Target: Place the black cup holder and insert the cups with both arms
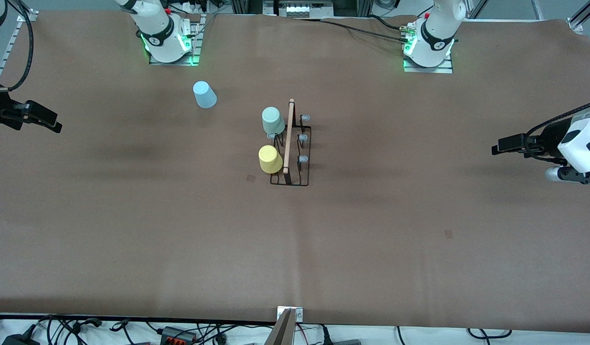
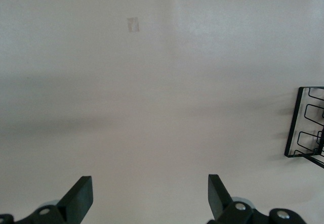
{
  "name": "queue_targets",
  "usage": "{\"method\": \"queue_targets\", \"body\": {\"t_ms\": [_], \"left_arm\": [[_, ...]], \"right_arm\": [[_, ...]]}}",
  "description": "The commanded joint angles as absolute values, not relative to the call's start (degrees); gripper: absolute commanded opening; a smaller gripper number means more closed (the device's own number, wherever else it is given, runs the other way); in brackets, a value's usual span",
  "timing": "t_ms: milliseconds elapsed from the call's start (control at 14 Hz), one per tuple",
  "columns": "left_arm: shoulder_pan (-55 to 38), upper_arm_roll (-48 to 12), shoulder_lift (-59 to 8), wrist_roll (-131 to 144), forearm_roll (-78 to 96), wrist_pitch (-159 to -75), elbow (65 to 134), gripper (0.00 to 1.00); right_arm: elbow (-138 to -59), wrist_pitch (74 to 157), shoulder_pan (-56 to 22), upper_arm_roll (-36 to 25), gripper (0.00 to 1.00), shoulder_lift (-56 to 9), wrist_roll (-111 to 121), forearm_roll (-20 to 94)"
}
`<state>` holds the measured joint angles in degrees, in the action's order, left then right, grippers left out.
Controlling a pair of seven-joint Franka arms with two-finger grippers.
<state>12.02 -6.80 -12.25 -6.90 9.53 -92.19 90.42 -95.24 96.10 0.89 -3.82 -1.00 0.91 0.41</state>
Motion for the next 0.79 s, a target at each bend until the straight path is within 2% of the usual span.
{"method": "queue_targets", "body": {"t_ms": [0, 215, 716], "left_arm": [[13.01, -7.03, -12.57, -8.09, 10.63, -91.23, 90.09, 1.00], [15.55, -7.03, -13.80, -8.70, 13.44, -90.79, 90.18, 1.00], [15.03, -7.91, -13.45, -7.21, 12.66, -91.40, 89.65, 1.00]], "right_arm": [[-96.50, 96.15, 1.76, -3.34, 1.00, 0.35, 1.14, 0.61], [-96.42, 95.98, 1.76, -3.34, 1.00, 0.44, 1.05, 0.62], [-96.33, 95.89, 1.84, -3.43, 1.00, 0.44, 0.97, 0.62]]}}
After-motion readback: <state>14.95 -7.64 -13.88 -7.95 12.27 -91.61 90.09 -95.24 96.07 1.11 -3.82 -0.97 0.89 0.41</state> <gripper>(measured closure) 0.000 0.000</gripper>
